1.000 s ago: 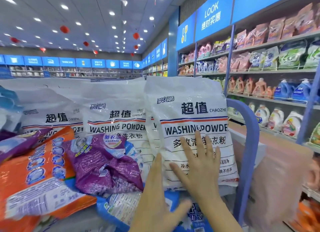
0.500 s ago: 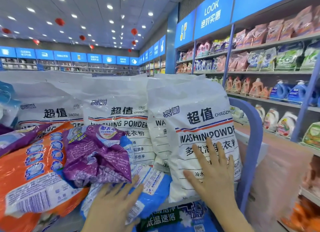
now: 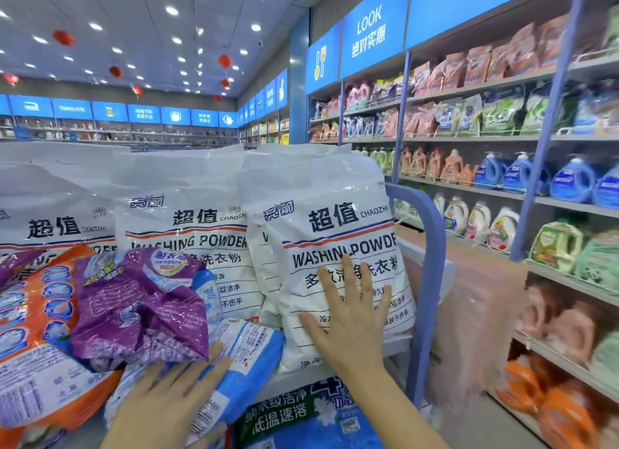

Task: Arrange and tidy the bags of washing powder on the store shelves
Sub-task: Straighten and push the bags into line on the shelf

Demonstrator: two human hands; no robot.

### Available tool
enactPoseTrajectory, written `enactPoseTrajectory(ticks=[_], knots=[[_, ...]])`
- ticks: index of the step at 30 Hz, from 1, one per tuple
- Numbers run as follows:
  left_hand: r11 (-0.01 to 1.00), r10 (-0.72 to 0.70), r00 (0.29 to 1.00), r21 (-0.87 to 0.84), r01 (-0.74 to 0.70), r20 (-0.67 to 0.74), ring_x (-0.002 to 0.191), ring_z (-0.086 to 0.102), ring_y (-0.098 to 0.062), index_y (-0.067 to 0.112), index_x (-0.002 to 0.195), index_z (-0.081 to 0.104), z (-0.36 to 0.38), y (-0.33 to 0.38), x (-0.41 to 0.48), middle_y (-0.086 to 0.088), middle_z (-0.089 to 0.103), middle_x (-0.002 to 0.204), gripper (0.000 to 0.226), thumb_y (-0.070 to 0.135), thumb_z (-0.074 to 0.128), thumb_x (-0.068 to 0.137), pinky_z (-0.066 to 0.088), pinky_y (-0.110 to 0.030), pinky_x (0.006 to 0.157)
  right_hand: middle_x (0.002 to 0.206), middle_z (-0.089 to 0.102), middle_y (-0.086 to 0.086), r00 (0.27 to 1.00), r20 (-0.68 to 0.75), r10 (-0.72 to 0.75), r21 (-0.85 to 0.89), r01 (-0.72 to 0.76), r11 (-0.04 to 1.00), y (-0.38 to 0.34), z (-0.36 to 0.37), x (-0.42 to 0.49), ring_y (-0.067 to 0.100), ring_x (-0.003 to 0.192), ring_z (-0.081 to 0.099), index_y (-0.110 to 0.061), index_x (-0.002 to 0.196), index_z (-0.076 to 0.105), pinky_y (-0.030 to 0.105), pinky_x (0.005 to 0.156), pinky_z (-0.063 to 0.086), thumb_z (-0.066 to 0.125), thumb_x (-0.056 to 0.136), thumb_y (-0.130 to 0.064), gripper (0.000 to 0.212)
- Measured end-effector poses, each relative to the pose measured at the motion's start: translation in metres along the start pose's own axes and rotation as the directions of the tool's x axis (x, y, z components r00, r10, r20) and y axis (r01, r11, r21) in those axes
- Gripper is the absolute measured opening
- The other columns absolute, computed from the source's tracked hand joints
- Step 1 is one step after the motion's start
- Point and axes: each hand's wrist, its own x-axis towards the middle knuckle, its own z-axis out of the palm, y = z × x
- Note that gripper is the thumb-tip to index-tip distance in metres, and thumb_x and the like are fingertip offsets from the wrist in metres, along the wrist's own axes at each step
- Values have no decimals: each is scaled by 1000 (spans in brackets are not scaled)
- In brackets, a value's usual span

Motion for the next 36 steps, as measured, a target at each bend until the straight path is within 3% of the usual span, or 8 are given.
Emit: enactPoseTrajectory(ticks=[3,12,16,20,25,29,33,36], knots=[[1000,-5,1000,10,5,-14,92,70,-20,26,148,20,3,0,-4,5,7,160,72,66,15,89,-3,-31,116,156,22,8,996,-67,-52,20,53,998,0,-10,11,33,142,16,-33,147,27,59,110,6,30,83,-73,75],[998,-28,992,65,21,121,91,69,-19,20,129,46,-14,14,-4,-4,64,124,76,67,45,69,30,-42,89,153,29,13,997,66,-46,-33,48,998,-31,6,38,40,138,29,-23,149,26,59,109,11,14,88,-69,77],[999,-36,987,38,31,159,98,64,-17,21,130,46,-19,15,-5,0,66,121,69,69,37,81,31,-40,91,145,43,6,972,-72,-222,398,232,887,-76,-25,28,26,136,34,-18,140,40,47,113,13,28,93,-58,63],[998,64,997,19,-65,30,113,46,-22,19,124,47,-17,16,-8,-4,65,118,66,66,50,78,32,-40,96,143,45,2,815,-103,-570,674,479,562,-125,-53,23,21,131,39,-20,134,50,37,111,24,51,85,-54,60],[999,25,995,30,-28,98,118,45,-25,20,129,46,-15,21,-23,-5,65,121,71,72,42,81,24,-44,105,139,51,11,627,22,-779,450,689,568,-150,-28,30,33,125,50,-17,134,51,48,97,46,79,66,-43,78],[998,-65,997,-4,66,48,117,59,-24,23,127,49,-15,24,-36,-5,63,125,38,31,22,102,22,-40,109,102,71,5,696,-109,-709,472,664,580,-155,-28,49,25,93,69,-13,104,70,36,63,58,69,71,-26,36],[993,-115,987,-3,116,109,128,42,-29,29,136,44,-8,24,-44,-7,48,140,52,54,21,97,20,-46,111,90,68,12,888,-77,-454,477,433,765,-167,-49,85,31,84,61,-11,95,61,35,60,36,51,92,-33,24],[996,-87,982,18,85,167,129,39,-32,30,140,39,-5,25,-42,-7,49,140,73,74,38,82,16,-49,112,72,61,11,985,-75,-154,649,166,743,-172,-69,120,31,72,53,-13,77,55,34,57,25,50,95,-31,26]])
